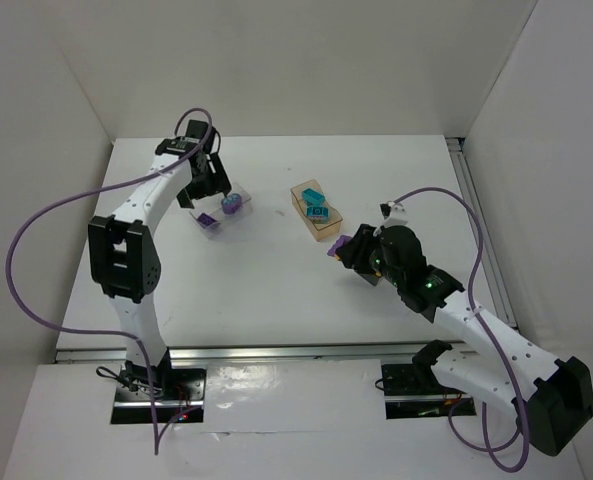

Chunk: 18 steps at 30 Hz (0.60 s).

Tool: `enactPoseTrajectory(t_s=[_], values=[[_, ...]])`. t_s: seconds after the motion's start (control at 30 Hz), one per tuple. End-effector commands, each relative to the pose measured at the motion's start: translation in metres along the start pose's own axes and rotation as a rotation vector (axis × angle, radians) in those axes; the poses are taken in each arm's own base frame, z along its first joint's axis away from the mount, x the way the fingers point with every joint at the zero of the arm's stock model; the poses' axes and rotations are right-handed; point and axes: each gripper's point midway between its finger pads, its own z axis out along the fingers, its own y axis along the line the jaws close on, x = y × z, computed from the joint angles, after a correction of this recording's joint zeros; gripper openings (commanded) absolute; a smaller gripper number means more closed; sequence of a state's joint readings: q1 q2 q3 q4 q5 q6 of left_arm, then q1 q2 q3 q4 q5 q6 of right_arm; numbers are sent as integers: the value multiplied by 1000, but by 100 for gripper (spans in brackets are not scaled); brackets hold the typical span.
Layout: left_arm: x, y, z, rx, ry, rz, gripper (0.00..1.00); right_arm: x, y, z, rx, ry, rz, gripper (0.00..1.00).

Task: Sort the legos into containers by color

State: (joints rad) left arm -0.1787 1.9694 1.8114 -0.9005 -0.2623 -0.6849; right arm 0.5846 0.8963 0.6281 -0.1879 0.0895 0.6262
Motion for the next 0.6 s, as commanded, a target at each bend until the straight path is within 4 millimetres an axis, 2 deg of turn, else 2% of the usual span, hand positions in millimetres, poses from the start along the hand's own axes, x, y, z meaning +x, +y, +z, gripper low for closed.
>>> enactPoseTrajectory(t_s=[0.0, 0.03, 0.07, 0.1, 0.13, 0.17, 0.2, 0.23, 0.27, 0.3, 0.33, 0.4, 0.43, 0.47, 0.5, 0.53, 0.57], values=[[7, -9, -48, 73, -55, 50, 93, -12, 7, -3, -21, -36, -11, 31], [22, -12, -61, 130, -49, 90, 93, -12, 8, -3, -28, -31, -20, 31], [28, -34, -72, 240, -81, 130, 93, -10, 10, -3, -40, -22, -20, 31], [46, -53, -85, 384, -48, 182, 93, -11, 12, -6, -55, -26, -30, 31], [50, -61, -112, 498, -88, 189, 93, -12, 15, -6, -68, -28, -30, 31], [69, -69, -103, 578, -80, 204, 93, -9, 18, -8, -93, -21, -30, 33], [86, -80, -115, 706, -39, 237, 95, -11, 20, -8, -110, -24, -46, 33], [95, -84, -119, 776, -30, 259, 95, -11, 25, -9, -139, -20, -47, 33], [114, -83, -119, 837, 5, 284, 95, -4, 34, -10, -193, 19, -67, 33], [131, -97, -131, 981, 44, 343, 95, -2, 49, -14, -283, 38, -94, 33], [134, -102, -141, 1049, 56, 362, 95, -6, 53, -14, -298, 18, -95, 33], [157, -109, -156, 1167, 116, 422, 95, 3, 68, -23, -422, 53, -127, 33], [160, -113, -160, 1197, 112, 439, 96, -2, 80, -28, -481, 37, -138, 33], [167, -113, -164, 1223, 116, 453, 96, 4, 92, -37, -573, 72, -162, 33], [177, -115, -178, 1300, 136, 502, 96, 6, 96, -41, -605, 79, -179, 33], [178, -117, -183, 1350, 119, 529, 96, 12, 97, -40, -622, 105, -189, 33], [187, -116, -190, 1388, 134, 551, 96, 15, 103, -45, -665, 133, -195, 33]])
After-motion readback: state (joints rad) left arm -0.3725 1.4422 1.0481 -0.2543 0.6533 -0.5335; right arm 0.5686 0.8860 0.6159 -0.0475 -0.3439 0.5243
